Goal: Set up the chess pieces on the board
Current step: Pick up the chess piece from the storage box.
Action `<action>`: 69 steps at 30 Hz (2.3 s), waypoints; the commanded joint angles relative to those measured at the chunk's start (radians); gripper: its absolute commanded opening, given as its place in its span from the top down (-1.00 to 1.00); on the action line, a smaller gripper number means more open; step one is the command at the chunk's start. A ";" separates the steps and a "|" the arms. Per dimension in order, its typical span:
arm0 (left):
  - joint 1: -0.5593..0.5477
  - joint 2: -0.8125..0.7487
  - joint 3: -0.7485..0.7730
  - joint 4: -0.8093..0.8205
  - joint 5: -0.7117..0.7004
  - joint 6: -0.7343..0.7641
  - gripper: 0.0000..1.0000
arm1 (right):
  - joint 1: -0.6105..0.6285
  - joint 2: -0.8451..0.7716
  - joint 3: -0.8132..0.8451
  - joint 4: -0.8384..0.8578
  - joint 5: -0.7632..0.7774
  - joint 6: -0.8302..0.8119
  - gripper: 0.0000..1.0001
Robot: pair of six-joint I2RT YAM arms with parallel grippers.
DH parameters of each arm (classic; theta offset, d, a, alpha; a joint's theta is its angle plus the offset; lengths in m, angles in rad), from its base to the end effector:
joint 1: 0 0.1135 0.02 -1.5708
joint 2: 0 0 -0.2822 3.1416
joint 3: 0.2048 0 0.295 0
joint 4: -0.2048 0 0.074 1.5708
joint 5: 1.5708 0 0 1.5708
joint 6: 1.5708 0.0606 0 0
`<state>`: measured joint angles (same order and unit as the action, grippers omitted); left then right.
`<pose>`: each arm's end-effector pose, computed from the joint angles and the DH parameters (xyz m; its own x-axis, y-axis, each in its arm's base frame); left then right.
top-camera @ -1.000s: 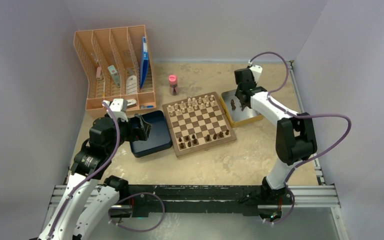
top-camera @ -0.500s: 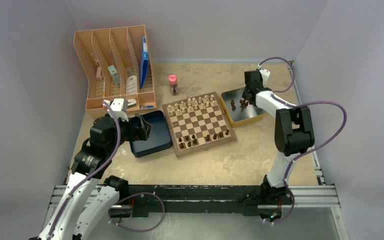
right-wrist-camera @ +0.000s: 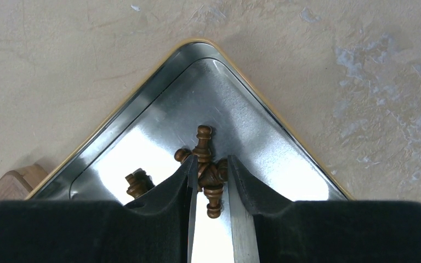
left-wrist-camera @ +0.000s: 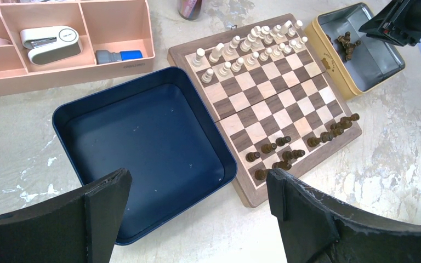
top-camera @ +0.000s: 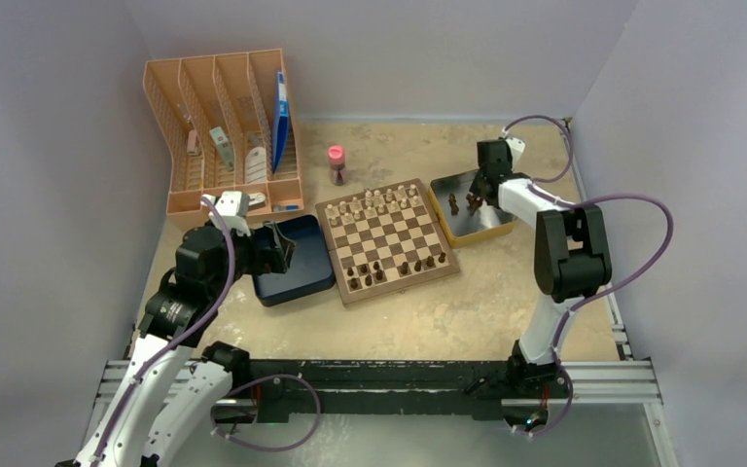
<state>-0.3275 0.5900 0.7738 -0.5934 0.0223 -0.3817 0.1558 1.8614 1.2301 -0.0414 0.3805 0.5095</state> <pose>0.1719 -0.0598 0.3287 -0.4769 -0.2313 -0.8480 0.1760 0.9201 -0.3499 0.4691 0.0509 0.1807 -0.4677 0.3850 -0.7957 0.4250 0.8872 0.1795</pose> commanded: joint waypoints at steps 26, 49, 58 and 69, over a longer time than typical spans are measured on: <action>0.007 -0.014 0.012 0.026 -0.018 0.000 -0.89 | -0.013 -0.005 -0.013 0.007 0.002 0.027 0.71; 0.007 0.000 0.011 0.034 0.007 0.009 -0.89 | 0.025 -0.118 -0.015 -0.034 0.093 0.016 0.77; 0.007 0.002 0.011 0.035 0.006 0.009 -0.89 | 0.172 -0.214 -0.022 -0.064 0.075 0.014 0.76; 0.008 -0.002 0.013 0.035 0.000 0.006 -0.89 | 0.418 -0.309 -0.080 -0.090 0.030 0.021 0.75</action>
<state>-0.3271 0.5930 0.7738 -0.5934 0.0219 -0.3817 0.4999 1.5982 1.1812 -0.1169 0.4240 0.5236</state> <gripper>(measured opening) 0.947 0.132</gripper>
